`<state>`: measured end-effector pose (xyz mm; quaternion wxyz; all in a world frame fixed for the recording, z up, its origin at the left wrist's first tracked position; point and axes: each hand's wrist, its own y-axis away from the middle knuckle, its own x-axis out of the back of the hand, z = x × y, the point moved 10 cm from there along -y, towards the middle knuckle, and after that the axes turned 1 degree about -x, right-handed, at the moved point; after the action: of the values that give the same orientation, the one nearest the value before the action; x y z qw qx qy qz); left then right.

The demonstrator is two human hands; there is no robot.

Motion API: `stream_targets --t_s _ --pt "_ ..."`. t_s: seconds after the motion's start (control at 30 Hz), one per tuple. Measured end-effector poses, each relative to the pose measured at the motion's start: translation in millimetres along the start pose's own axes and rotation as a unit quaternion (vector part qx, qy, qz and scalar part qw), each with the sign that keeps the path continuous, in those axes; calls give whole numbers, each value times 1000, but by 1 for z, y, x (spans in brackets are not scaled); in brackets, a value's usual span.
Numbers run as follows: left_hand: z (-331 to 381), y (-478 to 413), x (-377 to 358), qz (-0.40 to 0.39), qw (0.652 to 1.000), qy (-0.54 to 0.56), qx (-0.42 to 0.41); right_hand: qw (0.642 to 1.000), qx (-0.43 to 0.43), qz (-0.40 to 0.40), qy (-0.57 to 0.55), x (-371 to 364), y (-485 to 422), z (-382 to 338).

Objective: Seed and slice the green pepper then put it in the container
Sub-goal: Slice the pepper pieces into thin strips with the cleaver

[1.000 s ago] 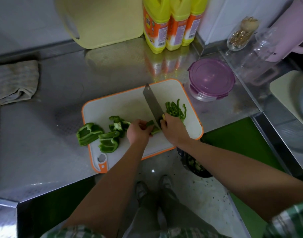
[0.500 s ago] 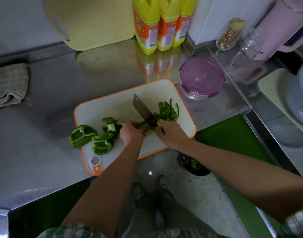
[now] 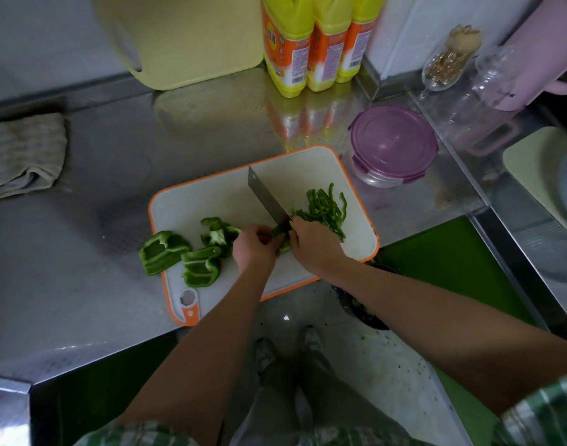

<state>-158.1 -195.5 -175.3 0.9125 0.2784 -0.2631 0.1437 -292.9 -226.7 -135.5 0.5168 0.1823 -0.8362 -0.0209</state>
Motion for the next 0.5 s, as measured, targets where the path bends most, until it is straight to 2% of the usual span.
stream_targets --t_s 0.17,0.37,0.5 --pt "8 4 0 -14 998 13 -63 999 4 37 -24 6 3 4" --pt "16 9 -14 -20 998 34 -58 998 -36 56 -16 23 3 24" --pt "15 5 -10 13 999 24 -29 999 -21 29 -26 26 6 34"
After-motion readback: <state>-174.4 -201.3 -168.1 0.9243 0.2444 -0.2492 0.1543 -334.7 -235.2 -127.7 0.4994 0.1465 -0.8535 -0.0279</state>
